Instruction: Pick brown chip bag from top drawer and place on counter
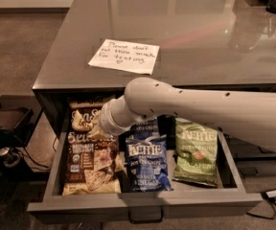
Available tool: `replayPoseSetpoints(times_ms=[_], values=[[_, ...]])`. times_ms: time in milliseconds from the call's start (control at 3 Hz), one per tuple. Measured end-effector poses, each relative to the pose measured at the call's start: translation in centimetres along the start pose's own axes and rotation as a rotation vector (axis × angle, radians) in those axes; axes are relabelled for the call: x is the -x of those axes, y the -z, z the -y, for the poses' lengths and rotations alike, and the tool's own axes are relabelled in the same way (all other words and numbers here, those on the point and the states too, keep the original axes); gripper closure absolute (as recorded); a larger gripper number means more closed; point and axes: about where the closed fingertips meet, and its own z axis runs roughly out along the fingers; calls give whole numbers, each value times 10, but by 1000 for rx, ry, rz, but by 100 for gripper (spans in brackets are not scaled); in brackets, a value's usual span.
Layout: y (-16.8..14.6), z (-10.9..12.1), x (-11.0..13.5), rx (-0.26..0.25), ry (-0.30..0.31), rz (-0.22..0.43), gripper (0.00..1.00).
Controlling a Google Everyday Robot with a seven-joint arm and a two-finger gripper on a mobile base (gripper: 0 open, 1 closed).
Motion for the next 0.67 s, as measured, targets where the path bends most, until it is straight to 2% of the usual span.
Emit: replayPoseSetpoints(times_ms=[333,667], values=[[24,-2,7,-38,13,33,100],[57,-1,21,-78,33,75,100]])
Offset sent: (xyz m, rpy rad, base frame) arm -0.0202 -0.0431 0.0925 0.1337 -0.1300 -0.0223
